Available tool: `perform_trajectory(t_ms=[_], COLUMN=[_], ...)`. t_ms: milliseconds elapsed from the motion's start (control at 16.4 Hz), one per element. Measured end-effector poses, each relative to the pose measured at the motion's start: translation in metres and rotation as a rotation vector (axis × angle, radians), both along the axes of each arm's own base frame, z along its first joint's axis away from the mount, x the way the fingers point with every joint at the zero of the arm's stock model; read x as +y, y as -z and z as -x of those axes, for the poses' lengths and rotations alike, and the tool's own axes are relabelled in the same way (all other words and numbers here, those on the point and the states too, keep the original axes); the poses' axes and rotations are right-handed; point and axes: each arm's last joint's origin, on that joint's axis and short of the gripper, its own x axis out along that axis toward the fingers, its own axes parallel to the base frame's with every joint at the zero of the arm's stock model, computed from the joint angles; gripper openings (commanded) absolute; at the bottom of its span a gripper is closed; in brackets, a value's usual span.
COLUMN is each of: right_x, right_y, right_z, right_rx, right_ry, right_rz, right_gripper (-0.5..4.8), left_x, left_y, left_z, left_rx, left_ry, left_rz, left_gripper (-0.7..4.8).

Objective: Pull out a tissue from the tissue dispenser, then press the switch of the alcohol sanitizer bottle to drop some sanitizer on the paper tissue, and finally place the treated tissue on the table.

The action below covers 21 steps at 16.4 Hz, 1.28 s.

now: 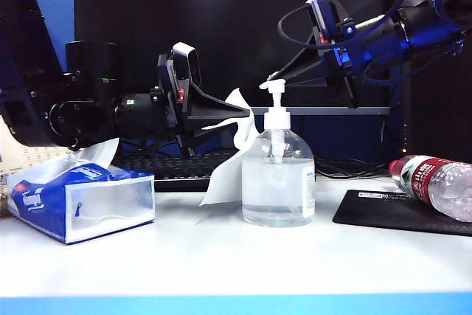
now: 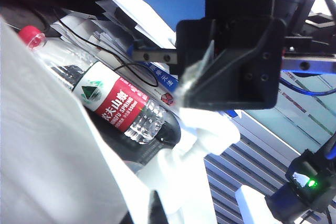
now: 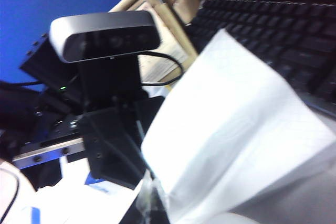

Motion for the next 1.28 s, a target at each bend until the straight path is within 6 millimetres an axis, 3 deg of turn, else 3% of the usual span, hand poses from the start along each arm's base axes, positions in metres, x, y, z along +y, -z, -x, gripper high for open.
perform_trajectory(t_ms=[487, 852, 1278], right_x=[0.003, 0.003, 0.003], right_y=[0.001, -0.001, -0.001], right_z=[-0.004, -0.003, -0.003], right_rx=[0.011, 0.004, 0.021], right_ry=[-0.09, -0.115, -0.121], right_rz=[-0.038, -0.052, -0.057], right_gripper=[-0.05, -0.05, -0.05], left_x=[0.0, 0.015, -0.004], left_y=[0.0, -0.007, -0.011], left_z=[0.001, -0.003, 0.007], left_rx=[-0.003, -0.011, -0.01], left_ry=[0.023, 0.046, 0.125], left_rz=[-0.002, 0.018, 0.024], left_gripper=[-0.06, -0.06, -0.06])
